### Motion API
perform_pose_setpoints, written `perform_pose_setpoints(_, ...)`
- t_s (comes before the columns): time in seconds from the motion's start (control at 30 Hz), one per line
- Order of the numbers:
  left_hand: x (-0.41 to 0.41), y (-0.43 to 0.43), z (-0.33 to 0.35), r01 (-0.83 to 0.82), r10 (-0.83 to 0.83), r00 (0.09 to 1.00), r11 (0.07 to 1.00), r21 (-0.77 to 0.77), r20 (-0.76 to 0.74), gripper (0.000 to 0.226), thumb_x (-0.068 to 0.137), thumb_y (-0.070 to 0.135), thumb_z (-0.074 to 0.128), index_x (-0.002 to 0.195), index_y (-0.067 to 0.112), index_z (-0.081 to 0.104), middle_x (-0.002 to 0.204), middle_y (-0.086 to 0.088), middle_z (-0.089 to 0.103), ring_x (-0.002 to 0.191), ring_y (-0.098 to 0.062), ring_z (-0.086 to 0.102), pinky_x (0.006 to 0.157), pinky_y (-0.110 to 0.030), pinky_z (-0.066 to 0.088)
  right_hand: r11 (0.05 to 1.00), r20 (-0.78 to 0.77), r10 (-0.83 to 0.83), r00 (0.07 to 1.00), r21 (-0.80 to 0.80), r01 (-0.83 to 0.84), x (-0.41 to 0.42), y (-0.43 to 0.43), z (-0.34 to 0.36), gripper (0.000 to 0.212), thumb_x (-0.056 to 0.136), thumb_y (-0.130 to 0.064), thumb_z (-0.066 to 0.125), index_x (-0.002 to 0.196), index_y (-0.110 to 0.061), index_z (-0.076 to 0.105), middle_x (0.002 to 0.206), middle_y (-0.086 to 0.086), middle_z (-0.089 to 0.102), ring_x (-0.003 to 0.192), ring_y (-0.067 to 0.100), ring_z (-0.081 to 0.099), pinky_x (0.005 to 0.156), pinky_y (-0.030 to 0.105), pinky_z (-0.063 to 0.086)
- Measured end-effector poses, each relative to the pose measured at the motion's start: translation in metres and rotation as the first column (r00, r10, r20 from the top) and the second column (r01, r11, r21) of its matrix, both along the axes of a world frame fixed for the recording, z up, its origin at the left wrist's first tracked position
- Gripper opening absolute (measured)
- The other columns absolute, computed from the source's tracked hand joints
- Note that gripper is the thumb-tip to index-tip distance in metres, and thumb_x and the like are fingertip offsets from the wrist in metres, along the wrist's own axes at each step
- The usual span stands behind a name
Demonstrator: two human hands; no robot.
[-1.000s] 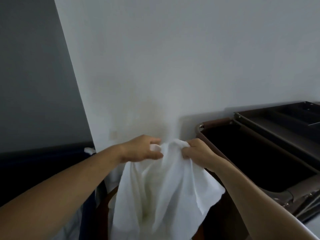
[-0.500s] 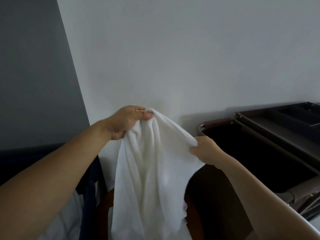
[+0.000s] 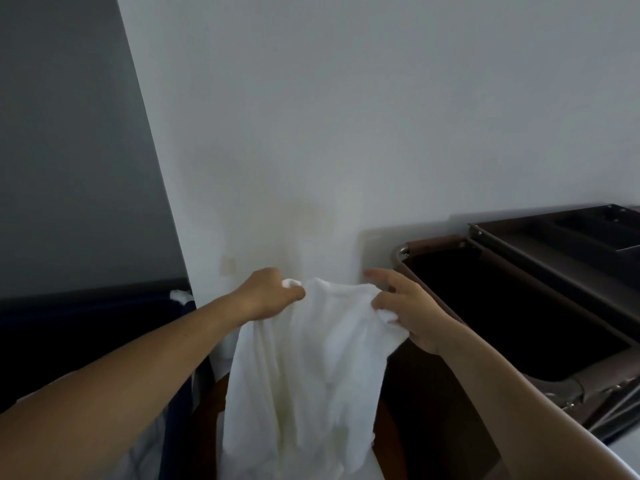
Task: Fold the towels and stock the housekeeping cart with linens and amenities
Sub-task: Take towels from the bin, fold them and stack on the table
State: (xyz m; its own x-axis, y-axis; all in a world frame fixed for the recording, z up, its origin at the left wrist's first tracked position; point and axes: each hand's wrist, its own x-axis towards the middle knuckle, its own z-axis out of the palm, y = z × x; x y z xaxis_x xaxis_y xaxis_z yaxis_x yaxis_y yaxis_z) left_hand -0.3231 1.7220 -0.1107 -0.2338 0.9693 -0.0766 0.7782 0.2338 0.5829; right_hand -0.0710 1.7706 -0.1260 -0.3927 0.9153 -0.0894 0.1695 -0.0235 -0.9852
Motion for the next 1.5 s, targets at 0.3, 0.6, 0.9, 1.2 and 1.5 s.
perform_pose_setpoints(0.3, 0.022, -0.010, -0.002, 0.024, -0.061, 0.988, 0.969, 0.245, 0.143, 0.045, 0.099, 0.020, 0.050, 0.060, 0.016, 0.029, 0.059, -0.003, 0.031, 0.056, -0.017, 0.027, 0.053, -0.031, 0.021, 0.938, -0.207, 0.312, 0.927, -0.088, -0.336, -0.016, -0.004, -0.004, 0.034, 0.083, 0.002, 0.060, 0.116, -0.002, 0.064, 0.107, 0.018, 0.073, 0.099, 0.035, 0.071, 0.077, 0.037, 0.061)
perform_pose_setpoints(0.6, 0.017, -0.019, -0.010, -0.075, -0.017, 0.856, 0.985, 0.156, 0.517, 0.032, 0.100, 0.024, 0.053, 0.086, -0.004, 0.062, 0.081, -0.011, 0.058, 0.075, -0.022, 0.053, 0.069, -0.035, 0.045, 0.834, 0.415, -0.001, 0.910, 0.502, -0.228, -0.047, -0.011, 0.009, 0.021, 0.075, -0.030, 0.083, 0.075, -0.028, 0.063, 0.093, -0.001, 0.058, 0.081, 0.010, 0.055, 0.071, 0.023, 0.044)
perform_pose_setpoints(0.9, 0.016, -0.033, -0.018, -0.107, -0.087, 0.685, 0.970, 0.219, 0.724, 0.022, 0.101, 0.023, 0.052, 0.103, 0.005, 0.064, 0.094, -0.011, 0.068, 0.083, -0.020, 0.063, 0.080, -0.039, 0.055, 0.924, -0.097, 0.354, 0.930, -0.119, -0.364, -0.060, -0.013, 0.005, 0.023, 0.070, -0.022, 0.072, 0.084, -0.005, 0.066, 0.084, 0.018, 0.063, 0.080, 0.031, 0.061, 0.074, 0.039, 0.049)
perform_pose_setpoints(1.2, 0.017, -0.048, -0.032, -0.065, -0.163, 0.551, 0.970, 0.236, 0.818, 0.026, 0.102, 0.026, 0.050, 0.109, 0.006, 0.064, 0.099, -0.015, 0.068, 0.090, -0.027, 0.063, 0.087, -0.042, 0.055, 0.962, 0.171, 0.213, 0.962, 0.136, -0.238, -0.079, -0.016, -0.004, 0.033, 0.092, -0.039, 0.068, 0.074, -0.013, 0.076, 0.078, 0.012, 0.072, 0.072, 0.025, 0.064, 0.075, 0.043, 0.054)
perform_pose_setpoints(1.5, 0.013, -0.054, -0.039, -0.002, -0.220, 0.645, 0.957, 0.289, 0.732, 0.028, 0.100, 0.021, 0.039, 0.112, 0.008, 0.062, 0.108, -0.020, 0.064, 0.105, -0.041, 0.059, 0.091, -0.052, 0.052, 0.964, 0.239, 0.076, 0.968, 0.231, -0.133, -0.086, -0.026, -0.007, 0.054, 0.087, -0.048, 0.070, 0.061, -0.002, 0.058, 0.057, 0.005, 0.046, 0.055, 0.019, 0.041, 0.057, 0.033, 0.035)
